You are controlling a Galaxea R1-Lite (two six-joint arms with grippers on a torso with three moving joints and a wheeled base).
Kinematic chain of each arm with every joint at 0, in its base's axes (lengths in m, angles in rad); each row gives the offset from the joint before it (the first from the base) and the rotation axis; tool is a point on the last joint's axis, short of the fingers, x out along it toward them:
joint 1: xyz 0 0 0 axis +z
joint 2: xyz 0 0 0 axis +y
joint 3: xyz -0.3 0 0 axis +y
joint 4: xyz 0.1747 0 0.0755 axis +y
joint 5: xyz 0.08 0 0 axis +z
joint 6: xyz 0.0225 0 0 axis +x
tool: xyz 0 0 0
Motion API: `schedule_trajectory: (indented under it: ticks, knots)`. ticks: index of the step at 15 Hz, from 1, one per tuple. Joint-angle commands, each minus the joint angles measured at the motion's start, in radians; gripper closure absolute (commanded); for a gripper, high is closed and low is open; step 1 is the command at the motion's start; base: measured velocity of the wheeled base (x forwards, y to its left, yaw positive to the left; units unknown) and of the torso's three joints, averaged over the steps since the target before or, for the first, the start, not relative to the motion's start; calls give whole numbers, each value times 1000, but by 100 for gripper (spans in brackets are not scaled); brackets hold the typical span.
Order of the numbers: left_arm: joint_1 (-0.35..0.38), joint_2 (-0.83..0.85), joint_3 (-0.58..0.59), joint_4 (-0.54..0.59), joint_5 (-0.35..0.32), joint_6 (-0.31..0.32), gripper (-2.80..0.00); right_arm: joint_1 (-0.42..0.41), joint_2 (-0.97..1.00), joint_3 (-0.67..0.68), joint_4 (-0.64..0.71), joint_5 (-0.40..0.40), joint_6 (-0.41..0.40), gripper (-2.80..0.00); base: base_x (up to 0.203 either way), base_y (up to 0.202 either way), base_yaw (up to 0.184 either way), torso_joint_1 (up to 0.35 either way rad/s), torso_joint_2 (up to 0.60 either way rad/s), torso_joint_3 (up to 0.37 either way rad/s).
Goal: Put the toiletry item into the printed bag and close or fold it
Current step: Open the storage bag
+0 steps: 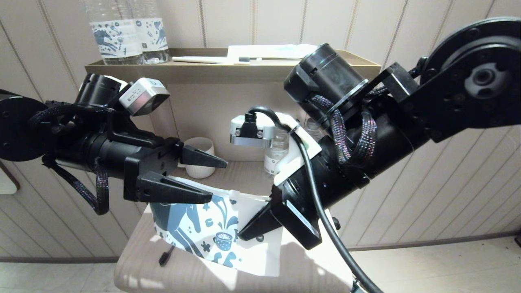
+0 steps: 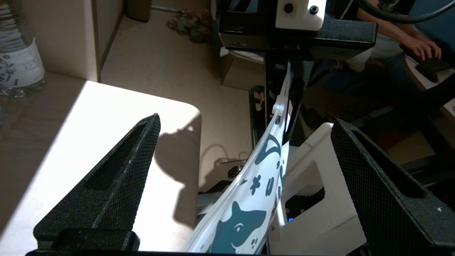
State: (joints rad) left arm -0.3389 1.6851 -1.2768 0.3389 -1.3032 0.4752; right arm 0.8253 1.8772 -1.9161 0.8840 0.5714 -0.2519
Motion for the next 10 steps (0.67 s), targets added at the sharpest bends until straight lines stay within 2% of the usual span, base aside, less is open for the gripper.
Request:
schedule_trajectory:
  ticks: [1, 7, 10]
  knots:
    - [-3, 2, -6, 0, -7, 2, -280, -2, -1, 0, 4, 10, -1, 0, 0, 0, 0, 0, 0, 0]
    - [-5, -1, -15, 1, -8, -7, -280, -2, 23, -7, -5, 54, 3, 0, 0, 0, 0, 0, 0, 0]
    - [-6, -4, -2, 6, -7, -4, -280, -3, 41, -9, -55, 54, 8, 0, 0, 0, 0, 0, 0, 0]
